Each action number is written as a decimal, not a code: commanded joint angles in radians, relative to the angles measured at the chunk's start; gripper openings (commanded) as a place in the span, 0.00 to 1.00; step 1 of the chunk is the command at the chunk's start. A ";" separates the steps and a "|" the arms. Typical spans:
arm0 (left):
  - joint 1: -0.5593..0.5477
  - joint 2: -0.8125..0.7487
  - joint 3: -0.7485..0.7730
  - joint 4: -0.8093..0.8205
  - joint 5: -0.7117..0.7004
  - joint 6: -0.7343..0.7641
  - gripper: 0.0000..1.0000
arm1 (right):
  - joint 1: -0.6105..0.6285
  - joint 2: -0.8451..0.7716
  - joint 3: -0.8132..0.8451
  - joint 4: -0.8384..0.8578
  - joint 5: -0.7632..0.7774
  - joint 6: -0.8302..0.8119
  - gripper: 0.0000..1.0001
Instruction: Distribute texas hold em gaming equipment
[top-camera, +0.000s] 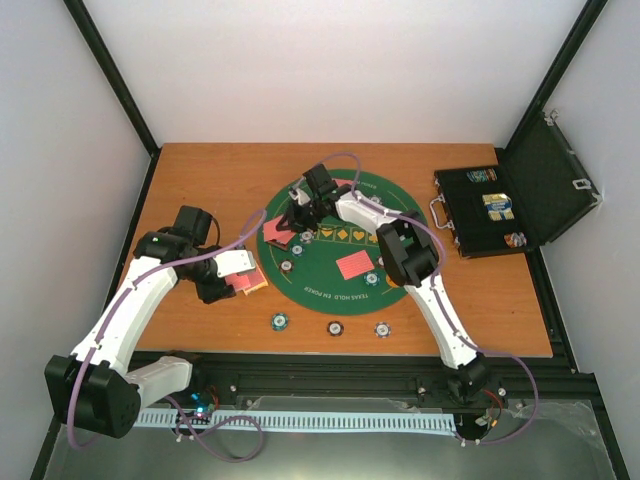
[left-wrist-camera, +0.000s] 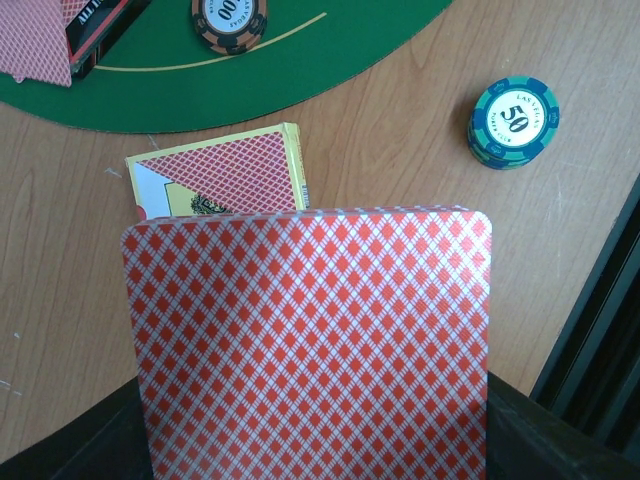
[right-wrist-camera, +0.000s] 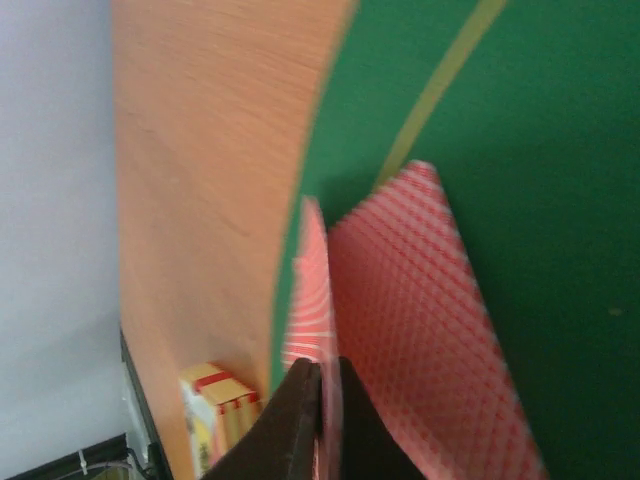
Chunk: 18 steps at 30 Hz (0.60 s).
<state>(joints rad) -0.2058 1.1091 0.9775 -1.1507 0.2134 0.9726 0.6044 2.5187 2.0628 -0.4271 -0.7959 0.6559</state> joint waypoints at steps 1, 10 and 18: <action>0.003 -0.013 0.045 -0.011 0.019 0.003 0.01 | -0.005 0.044 0.072 -0.104 0.009 -0.014 0.14; 0.003 -0.020 0.034 -0.009 0.029 0.001 0.01 | -0.018 -0.051 0.053 -0.213 0.071 -0.096 0.45; 0.003 -0.023 0.033 -0.007 0.030 -0.003 0.01 | -0.047 -0.176 -0.011 -0.245 0.106 -0.130 0.48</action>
<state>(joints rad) -0.2058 1.1057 0.9791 -1.1511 0.2188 0.9726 0.5785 2.4306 2.0556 -0.6334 -0.7177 0.5602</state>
